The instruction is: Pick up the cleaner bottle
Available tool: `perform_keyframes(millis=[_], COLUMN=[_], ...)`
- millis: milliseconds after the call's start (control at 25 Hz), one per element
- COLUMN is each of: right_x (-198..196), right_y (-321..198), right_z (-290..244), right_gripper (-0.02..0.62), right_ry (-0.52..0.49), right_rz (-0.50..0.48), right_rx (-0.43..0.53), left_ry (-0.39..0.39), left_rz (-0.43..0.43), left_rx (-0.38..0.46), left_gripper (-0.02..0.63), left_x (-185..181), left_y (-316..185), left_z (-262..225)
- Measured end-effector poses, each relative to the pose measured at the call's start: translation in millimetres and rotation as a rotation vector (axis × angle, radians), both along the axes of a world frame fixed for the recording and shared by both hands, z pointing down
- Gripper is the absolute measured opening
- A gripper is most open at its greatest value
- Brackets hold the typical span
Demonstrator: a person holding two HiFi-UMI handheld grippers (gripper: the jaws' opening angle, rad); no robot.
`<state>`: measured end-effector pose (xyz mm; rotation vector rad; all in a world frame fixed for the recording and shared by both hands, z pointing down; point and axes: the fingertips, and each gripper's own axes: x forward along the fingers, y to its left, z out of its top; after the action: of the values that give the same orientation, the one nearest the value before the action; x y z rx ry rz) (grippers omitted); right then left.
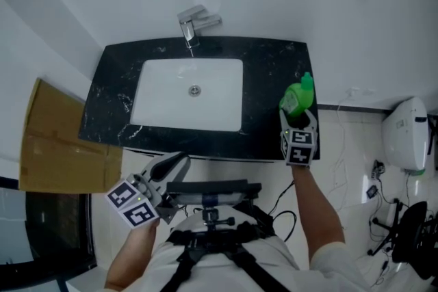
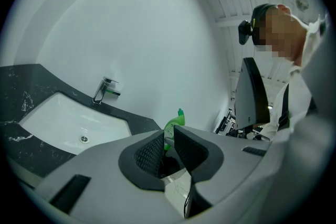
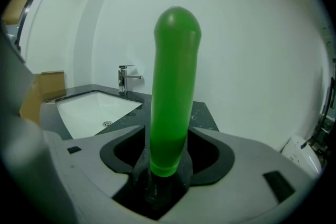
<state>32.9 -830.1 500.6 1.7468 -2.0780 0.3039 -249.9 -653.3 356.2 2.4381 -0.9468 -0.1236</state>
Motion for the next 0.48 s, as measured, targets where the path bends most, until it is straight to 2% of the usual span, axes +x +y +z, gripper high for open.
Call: perform_keyframes(millis=[240, 480], right_x=[-5.2, -7.6], right_y=[-13.0, -23.4], right_z=[3.5, 1.8], right_gripper=[0.249, 0.249], right_ry=[-0.004, -0.060], right_rz=[-0.009, -0.003], right_rx=[0.041, 0.097], left_ry=[-0.025, -0.061], left_rz=[-0.006, -0.010], left_rx=[-0.009, -0.030], left_gripper=[0.052, 0.052], left_x=[-0.8, -2.9], left_y=[1.2, 2.3], left_z=[-0.5, 0.4])
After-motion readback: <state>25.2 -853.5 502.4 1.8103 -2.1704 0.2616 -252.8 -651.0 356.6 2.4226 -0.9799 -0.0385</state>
